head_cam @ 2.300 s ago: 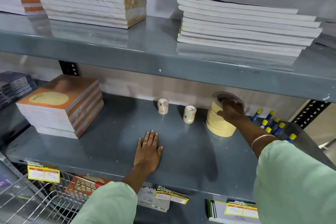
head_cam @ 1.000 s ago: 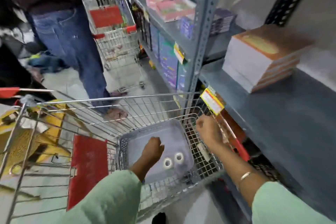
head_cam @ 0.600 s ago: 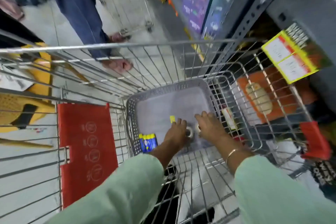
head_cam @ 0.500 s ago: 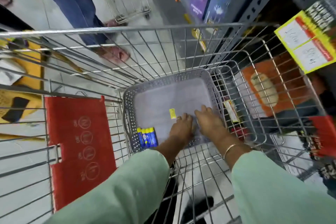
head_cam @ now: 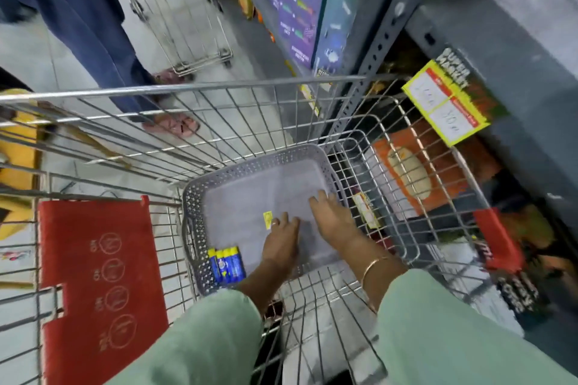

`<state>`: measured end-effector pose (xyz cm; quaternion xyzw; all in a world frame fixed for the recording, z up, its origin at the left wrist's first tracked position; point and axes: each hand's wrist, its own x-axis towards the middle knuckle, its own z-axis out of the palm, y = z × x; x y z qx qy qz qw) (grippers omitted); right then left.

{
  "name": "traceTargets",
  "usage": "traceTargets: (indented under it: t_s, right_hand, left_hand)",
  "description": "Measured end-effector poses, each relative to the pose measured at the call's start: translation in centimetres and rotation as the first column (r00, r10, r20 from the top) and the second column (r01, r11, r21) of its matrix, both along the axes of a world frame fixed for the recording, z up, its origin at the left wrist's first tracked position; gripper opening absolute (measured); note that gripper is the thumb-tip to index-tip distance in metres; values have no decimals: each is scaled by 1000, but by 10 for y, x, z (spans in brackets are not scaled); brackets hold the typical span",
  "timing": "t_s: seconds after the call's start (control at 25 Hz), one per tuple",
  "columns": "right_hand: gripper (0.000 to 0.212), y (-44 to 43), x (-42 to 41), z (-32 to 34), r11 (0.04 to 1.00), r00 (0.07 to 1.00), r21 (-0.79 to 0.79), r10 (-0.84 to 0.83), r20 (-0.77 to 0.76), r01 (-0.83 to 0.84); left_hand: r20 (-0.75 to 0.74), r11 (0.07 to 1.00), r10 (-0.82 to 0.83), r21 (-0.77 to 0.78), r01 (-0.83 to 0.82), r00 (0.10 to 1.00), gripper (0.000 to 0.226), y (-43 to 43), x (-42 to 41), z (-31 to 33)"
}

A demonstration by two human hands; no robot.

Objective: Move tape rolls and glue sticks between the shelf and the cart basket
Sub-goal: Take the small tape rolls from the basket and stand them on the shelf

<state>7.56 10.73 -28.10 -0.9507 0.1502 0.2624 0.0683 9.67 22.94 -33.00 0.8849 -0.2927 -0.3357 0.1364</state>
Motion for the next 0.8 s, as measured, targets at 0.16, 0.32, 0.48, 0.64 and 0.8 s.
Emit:
traceTargets:
  t_s: [0.16, 0.32, 0.48, 0.64, 0.8]
  right_hand:
    - [45, -23, 7, 95, 996, 986, 56, -76, 146, 68]
    - [34, -57, -12, 209, 991, 876, 97, -123, 467, 87]
    - [39, -106, -73, 309, 963, 721, 75, -245, 648, 260]
    - [34, -168, -195, 345, 863, 630, 80, -424, 650, 498]
    - [37, -207, -319, 335, 713, 591, 73, -629, 505, 697]
  left_hand:
    - [129, 991, 53, -129, -36, 990, 43, -19, 23, 80]
    - [274, 947, 45, -318, 46, 961, 54, -64, 24, 184]
    - [417, 897, -4, -400, 187, 909, 52, -119, -15, 281]
    - [466, 833, -189, -391, 392, 865, 45, -183, -89, 334]
    - [395, 722, -495, -308, 619, 774, 44, -241, -179, 340]
